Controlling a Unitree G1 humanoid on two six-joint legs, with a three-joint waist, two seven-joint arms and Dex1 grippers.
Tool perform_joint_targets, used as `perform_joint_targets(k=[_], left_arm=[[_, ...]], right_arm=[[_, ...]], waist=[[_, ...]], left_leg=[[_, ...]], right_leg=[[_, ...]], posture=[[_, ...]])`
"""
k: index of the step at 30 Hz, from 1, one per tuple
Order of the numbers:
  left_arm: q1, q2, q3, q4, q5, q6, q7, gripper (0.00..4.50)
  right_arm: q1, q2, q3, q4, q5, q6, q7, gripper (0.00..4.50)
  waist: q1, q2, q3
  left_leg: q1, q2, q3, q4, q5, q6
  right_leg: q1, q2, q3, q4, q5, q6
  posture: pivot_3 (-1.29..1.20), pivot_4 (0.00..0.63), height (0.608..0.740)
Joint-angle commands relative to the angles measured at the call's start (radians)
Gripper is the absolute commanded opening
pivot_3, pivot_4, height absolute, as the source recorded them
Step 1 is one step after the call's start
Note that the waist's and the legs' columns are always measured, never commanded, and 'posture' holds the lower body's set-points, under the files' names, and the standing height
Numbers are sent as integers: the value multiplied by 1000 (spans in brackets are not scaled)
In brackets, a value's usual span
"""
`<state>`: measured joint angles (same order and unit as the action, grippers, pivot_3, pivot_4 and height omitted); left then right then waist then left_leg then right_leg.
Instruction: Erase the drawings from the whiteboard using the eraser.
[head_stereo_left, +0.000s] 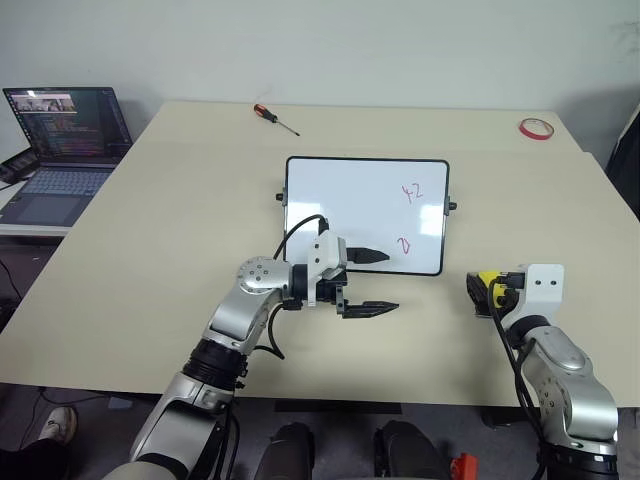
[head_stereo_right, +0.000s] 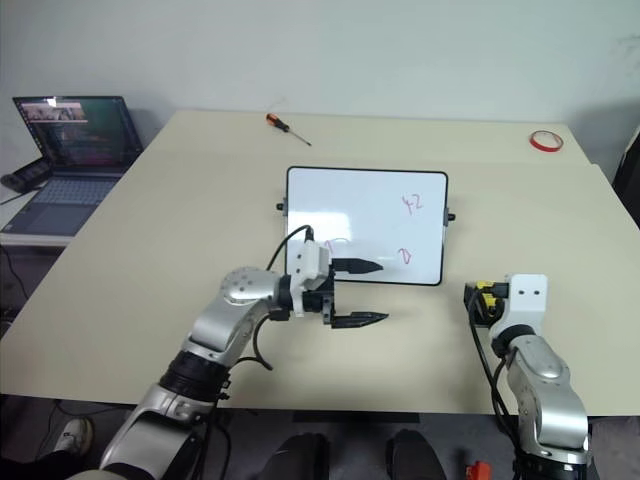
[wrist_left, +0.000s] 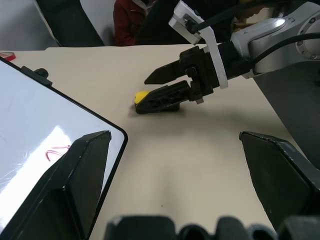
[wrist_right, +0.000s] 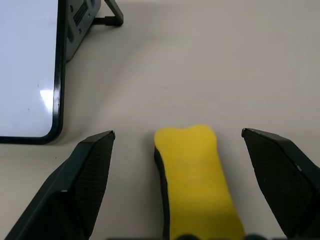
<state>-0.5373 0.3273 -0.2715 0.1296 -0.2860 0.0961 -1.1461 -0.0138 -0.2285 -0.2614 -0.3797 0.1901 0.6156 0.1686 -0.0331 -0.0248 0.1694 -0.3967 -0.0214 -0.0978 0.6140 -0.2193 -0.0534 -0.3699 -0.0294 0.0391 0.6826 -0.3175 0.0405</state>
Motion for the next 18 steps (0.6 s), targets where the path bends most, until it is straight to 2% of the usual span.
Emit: perform_joint_targets(k=[1,18], left_arm=[[-5,-6,4,-35,0,-19,2,4500],[10,11,12,-70,-10,12,0,4500]], right_arm=[[-17,-8,-24,-20,19,-31,-3,4457],[-38,-19,-52,79,65,-13,5,4457]], waist=[[0,0,0],[0,0,0]], left_leg=[[0,0,0,0,0,0],[0,0,0,0,0,0]], right_leg=[[0,0,0,0,0,0],[0,0,0,0,0,0]], posture=[[0,150,740],[0,150,740]])
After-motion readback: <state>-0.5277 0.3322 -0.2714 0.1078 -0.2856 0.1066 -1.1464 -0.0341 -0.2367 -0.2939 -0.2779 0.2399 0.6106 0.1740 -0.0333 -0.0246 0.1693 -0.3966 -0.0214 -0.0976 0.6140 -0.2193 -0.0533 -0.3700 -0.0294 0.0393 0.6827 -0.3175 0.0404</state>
